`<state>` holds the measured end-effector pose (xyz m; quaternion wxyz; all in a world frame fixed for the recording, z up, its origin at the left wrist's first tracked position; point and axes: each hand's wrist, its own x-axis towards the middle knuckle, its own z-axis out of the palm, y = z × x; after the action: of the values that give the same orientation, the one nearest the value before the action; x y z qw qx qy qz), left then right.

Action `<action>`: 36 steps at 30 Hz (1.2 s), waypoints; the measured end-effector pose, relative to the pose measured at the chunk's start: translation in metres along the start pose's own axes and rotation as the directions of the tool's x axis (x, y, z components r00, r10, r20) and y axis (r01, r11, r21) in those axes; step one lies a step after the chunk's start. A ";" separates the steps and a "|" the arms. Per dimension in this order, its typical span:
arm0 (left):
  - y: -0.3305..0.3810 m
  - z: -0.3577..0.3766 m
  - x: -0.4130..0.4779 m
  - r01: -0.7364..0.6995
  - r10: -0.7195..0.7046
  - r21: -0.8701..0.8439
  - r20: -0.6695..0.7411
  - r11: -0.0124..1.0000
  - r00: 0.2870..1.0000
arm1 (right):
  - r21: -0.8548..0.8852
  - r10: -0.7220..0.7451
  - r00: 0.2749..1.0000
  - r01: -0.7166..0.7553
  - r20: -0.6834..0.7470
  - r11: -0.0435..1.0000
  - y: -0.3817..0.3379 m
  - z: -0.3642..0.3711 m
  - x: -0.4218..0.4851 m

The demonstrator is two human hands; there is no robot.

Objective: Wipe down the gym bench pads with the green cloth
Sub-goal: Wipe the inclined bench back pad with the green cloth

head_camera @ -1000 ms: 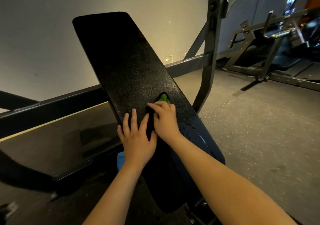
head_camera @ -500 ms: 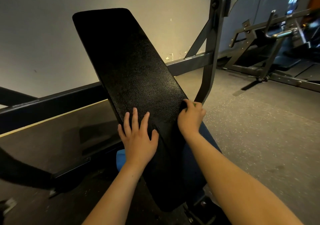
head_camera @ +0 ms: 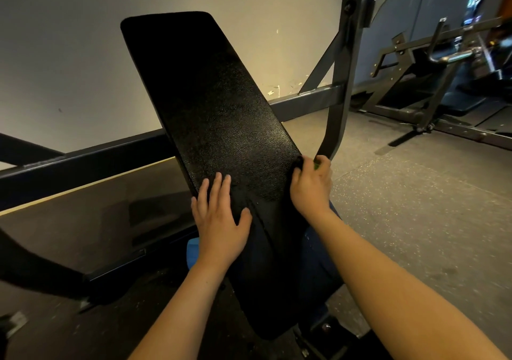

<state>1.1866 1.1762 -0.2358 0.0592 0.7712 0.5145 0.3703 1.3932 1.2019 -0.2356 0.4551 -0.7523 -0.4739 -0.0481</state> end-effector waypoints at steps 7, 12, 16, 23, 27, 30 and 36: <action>0.000 -0.006 0.000 0.042 -0.052 -0.188 -0.047 0.981 0.998 | -0.031 -0.090 0.996 0.091 0.016 0.995 -0.045 0.020 -0.021; -0.007 -0.011 0.002 0.169 -0.204 -0.307 -0.087 0.937 0.975 | 0.108 -0.457 0.868 0.444 0.193 0.889 -0.084 0.028 -0.037; -0.008 -0.012 0.006 0.287 -0.301 -0.362 0.019 0.887 0.954 | 0.149 -0.618 0.749 0.600 0.240 0.786 -0.072 0.019 -0.027; -0.012 -0.019 0.007 0.295 -0.271 -0.405 0.116 0.865 0.956 | -0.040 -0.105 0.994 0.103 -0.040 0.994 -0.040 0.019 0.012; -0.013 -0.022 0.008 0.329 -0.292 -0.433 0.153 0.839 0.944 | 0.078 -0.196 0.981 0.194 0.012 0.978 -0.070 0.031 -0.006; -0.017 -0.028 0.007 0.356 -0.311 -0.505 0.174 0.786 0.934 | 0.218 -0.480 0.870 0.449 0.114 0.866 -0.100 0.037 -0.029; -0.032 -0.037 -0.001 0.400 -0.364 -0.577 0.183 0.712 0.913 | 0.302 -0.670 0.707 0.603 0.226 0.738 -0.106 0.034 -0.027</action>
<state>1.1390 1.1796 -0.2250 0.3909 0.5985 0.5157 0.4723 1.2865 1.2231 -0.2008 0.4022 -0.4872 -0.7745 -0.0312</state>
